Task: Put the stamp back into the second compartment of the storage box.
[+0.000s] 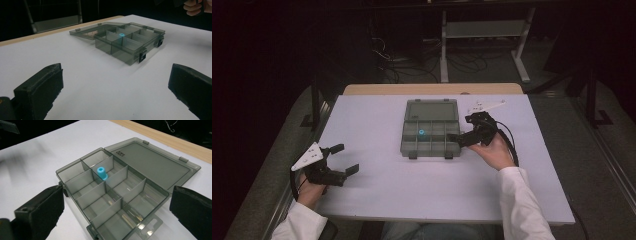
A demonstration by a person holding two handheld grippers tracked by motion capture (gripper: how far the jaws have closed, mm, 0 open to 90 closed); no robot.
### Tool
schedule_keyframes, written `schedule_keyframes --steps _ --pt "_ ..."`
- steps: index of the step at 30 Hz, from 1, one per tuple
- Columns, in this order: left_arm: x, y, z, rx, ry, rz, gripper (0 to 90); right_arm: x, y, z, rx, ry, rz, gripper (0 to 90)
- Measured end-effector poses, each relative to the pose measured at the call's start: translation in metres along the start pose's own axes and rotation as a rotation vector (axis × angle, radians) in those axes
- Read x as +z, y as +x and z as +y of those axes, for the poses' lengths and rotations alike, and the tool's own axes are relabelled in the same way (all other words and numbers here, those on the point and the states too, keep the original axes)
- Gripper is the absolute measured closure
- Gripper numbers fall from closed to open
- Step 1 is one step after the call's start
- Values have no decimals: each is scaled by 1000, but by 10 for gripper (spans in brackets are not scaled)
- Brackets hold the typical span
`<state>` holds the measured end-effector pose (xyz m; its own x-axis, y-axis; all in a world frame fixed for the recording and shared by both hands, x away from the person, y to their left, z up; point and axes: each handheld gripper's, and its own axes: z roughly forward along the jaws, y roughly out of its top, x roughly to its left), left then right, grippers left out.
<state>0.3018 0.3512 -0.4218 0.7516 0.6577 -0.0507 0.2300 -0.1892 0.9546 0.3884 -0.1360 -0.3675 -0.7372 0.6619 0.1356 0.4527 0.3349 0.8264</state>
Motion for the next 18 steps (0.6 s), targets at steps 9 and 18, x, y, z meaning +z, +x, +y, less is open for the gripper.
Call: schedule_keyframes --steps 9,18 --pt "1 0 0 -3 -3 -1 0 -14 4 -14 26 -52 0 0" --pt "0 0 0 0 11 -2 0 -26 4 -35 34 -48 -14 0"
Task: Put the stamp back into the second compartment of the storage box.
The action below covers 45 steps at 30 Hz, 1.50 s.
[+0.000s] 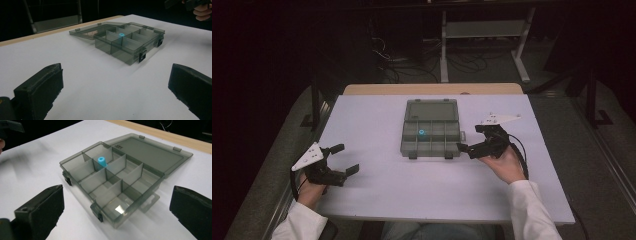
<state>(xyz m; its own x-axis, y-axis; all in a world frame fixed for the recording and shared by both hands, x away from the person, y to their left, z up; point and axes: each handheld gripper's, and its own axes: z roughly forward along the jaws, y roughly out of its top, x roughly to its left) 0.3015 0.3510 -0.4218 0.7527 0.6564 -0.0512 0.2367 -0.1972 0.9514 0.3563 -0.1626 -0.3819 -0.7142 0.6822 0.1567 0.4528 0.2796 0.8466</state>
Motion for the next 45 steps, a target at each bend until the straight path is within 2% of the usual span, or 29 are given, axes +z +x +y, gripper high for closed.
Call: schedule_keyframes --steps 16,26,45 --pt "1 0 0 2 -9 -3 0 -21 5 -24 11 -43 -18 0" --pt "1 0 -1 6 -4 -7 0 -35 3 -38 42 -72 -29 0" --pt "1 -1 -1 -1 -7 -6 0 -61 3 -67 38 -155 -55 0"
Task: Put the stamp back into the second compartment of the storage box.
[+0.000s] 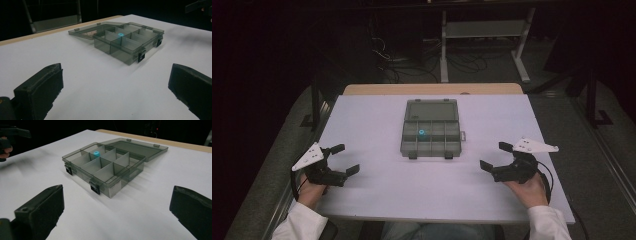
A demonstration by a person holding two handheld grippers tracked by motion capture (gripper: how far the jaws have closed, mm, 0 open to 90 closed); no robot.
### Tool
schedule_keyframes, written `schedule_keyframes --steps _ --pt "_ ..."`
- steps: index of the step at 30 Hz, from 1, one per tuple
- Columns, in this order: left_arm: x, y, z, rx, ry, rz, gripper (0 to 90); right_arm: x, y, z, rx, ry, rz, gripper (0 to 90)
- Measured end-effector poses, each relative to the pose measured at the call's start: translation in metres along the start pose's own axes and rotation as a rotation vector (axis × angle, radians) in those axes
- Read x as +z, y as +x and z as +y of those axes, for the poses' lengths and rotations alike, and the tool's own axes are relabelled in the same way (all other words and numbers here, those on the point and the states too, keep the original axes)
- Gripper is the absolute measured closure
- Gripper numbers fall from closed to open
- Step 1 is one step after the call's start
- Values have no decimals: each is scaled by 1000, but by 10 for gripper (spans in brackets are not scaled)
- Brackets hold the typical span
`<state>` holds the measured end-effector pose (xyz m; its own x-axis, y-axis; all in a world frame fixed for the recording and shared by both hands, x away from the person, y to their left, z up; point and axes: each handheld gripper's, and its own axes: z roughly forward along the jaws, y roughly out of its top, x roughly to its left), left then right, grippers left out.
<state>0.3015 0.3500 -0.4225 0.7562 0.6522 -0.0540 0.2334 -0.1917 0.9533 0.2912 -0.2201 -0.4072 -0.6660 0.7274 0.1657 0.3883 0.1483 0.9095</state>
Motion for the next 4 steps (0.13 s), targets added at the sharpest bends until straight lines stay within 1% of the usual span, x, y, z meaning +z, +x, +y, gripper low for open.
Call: schedule_keyframes --steps 2,4 --pt "0 0 0 2 2 0 0 -2 -1 -2 9 -6 -1 0" --pt "0 0 0 0 -1 0 0 -4 -2 -5 5 -12 -6 0"
